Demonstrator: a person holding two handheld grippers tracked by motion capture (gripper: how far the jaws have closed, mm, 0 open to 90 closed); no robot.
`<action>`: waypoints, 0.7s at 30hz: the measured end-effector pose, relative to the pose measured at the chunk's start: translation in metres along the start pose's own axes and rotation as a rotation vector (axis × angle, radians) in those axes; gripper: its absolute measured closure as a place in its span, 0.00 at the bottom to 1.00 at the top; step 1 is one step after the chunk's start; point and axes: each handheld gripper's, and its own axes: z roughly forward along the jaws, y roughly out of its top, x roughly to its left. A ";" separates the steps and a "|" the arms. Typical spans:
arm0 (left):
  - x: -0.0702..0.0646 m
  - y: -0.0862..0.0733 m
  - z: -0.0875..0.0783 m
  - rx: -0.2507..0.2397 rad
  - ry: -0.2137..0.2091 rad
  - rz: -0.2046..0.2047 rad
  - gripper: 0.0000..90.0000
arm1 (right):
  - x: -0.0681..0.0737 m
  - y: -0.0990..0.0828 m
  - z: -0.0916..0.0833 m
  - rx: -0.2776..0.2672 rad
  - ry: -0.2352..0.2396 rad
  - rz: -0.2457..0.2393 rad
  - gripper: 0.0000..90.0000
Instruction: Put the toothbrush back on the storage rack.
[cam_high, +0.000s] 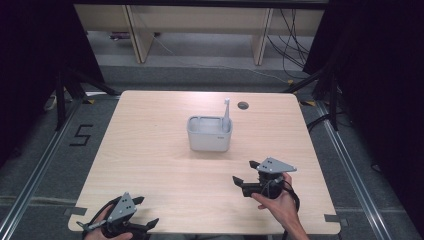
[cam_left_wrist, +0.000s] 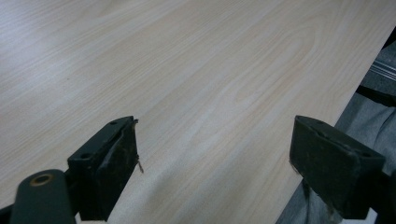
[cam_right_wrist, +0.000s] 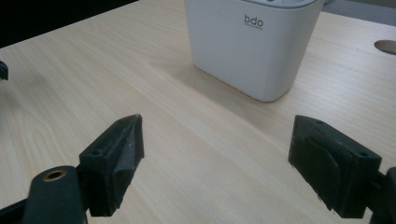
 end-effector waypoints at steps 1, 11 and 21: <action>0.000 0.000 0.000 -0.004 -0.003 -0.007 0.16 | 0.001 -0.001 -0.001 0.010 0.003 -0.003 0.21; 0.000 0.000 0.001 -0.007 -0.001 0.000 0.16 | 0.006 -0.013 -0.002 0.032 0.022 0.008 0.18; 0.000 0.000 0.000 -0.001 0.000 0.000 0.16 | 0.010 -0.023 -0.008 0.059 0.029 0.029 0.18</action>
